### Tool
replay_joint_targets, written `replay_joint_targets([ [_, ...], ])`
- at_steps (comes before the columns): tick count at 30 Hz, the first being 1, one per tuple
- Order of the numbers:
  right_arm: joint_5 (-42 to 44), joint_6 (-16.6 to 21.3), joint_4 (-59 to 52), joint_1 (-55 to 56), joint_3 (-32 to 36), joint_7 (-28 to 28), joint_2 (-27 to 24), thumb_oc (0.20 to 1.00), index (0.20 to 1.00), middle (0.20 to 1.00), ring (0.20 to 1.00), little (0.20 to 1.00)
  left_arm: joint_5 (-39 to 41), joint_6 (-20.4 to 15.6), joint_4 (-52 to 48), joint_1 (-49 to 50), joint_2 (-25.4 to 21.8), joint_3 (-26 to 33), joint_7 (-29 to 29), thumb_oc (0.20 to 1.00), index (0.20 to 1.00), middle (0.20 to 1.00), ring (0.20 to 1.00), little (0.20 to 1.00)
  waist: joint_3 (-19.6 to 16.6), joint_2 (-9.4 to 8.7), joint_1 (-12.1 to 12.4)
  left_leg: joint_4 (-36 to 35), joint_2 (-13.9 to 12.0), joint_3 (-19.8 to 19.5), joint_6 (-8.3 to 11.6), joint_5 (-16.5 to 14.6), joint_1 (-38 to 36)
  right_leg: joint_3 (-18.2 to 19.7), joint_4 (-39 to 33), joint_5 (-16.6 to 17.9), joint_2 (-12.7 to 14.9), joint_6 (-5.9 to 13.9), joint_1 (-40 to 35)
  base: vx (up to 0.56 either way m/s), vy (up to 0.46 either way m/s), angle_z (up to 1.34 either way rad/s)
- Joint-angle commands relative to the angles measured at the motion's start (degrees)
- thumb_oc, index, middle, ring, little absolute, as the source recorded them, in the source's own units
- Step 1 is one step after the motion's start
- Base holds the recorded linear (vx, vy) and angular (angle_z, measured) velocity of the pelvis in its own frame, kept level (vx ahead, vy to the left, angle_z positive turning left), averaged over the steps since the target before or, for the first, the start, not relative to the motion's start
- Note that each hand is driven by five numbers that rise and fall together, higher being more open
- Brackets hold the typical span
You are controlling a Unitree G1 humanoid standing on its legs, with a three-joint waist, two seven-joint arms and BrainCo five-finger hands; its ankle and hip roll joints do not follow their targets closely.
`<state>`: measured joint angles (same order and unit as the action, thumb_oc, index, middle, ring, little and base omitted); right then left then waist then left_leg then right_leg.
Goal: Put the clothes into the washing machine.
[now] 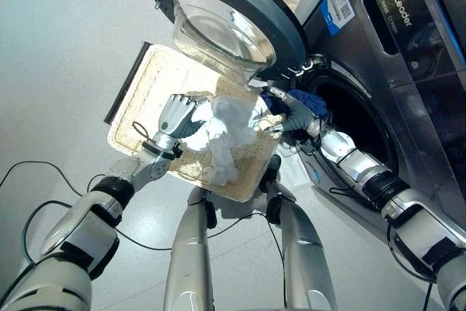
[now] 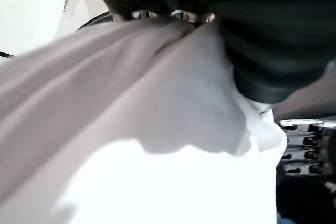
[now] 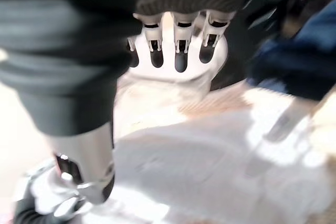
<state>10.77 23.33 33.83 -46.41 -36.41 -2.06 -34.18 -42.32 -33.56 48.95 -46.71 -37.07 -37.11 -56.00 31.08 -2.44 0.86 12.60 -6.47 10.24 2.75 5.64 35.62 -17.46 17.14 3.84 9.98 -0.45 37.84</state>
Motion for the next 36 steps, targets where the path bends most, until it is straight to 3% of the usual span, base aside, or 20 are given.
replay_joint_targets([
  [1,-1.85,0.37,-4.68,0.18,1.71,2.44,-1.88,1.000,1.000,1.000,1.000,1.000,-2.39,-4.40,-5.51,-1.32,0.77,0.33,-1.11,0.200,0.200,0.200,0.200,0.200,-1.29,2.62,0.46,0.24,0.96,1.17,3.90,-3.38,-1.20,-2.03,7.43,-6.09,1.81,8.08,-0.38,0.00,0.011,0.07],
  [5,-1.65,-2.55,-3.43,-1.78,0.85,0.00,-1.39,1.000,1.000,1.000,1.000,1.000,-2.60,-5.17,-6.52,-3.12,0.57,-1.55,0.04,0.200,0.200,0.200,0.200,0.200,-1.29,2.99,0.53,0.61,1.21,0.87,3.72,-3.59,-1.13,-1.71,7.47,-6.05,1.87,8.01,-0.33,0.01,0.010,0.07],
  [13,0.93,-11.32,4.87,-8.29,-3.28,-12.94,1.80,1.000,1.000,1.000,1.000,1.000,-2.51,-6.56,-7.20,-7.70,1.66,-5.60,-0.07,0.200,0.200,0.200,0.200,0.200,-1.29,4.00,1.55,0.63,2.17,0.14,3.66,-3.29,-1.08,-1.91,6.61,-5.50,2.05,7.73,-0.75,0.00,-0.001,0.01],
  [22,-6.00,-16.19,13.80,-12.79,-6.99,-19.26,5.60,1.000,1.000,1.000,1.000,1.000,-3.87,-8.29,-8.18,-12.58,3.09,-9.17,-2.35,0.200,0.200,0.200,0.200,0.200,-1.29,4.64,2.40,0.45,3.13,-0.56,3.39,-2.62,-0.77,-2.08,6.22,-4.89,1.90,7.34,-0.80,-0.01,0.000,0.04],
  [27,-10.07,-19.03,18.99,-14.06,-8.93,-25.61,8.08,1.000,1.000,1.000,1.000,1.000,-3.97,-7.95,-11.47,-15.64,4.00,-10.68,-3.43,0.200,0.200,0.200,0.200,0.200,-1.29,5.11,2.90,-0.02,3.57,-0.74,3.19,-2.27,-0.64,-2.39,5.70,-4.54,2.03,7.17,-0.89,-0.01,0.000,0.05],
  [31,-10.73,-18.81,20.76,-14.15,-9.19,-25.70,9.50,1.000,1.000,1.000,1.000,1.000,-2.69,-8.13,-14.16,-16.87,4.54,-11.56,-2.52,0.200,0.200,0.200,0.200,0.200,-1.29,5.36,3.12,-0.03,4.02,-1.22,2.99,-2.12,-0.32,-2.27,5.95,-4.35,1.90,7.13,-0.50,-0.01,-0.016,0.07],
  [36,-5.01,-17.56,21.07,-14.02,-6.44,-17.27,11.47,1.000,1.000,1.000,1.000,1.000,0.32,-10.17,-16.01,-17.63,5.82,-11.47,1.04,0.200,0.200,0.200,0.200,0.200,-1.29,5.50,3.09,-0.11,4.29,-1.27,2.82,-2.01,-0.21,-2.20,5.87,-4.10,1.69,7.18,-0.36,-0.01,-0.016,0.07],
])
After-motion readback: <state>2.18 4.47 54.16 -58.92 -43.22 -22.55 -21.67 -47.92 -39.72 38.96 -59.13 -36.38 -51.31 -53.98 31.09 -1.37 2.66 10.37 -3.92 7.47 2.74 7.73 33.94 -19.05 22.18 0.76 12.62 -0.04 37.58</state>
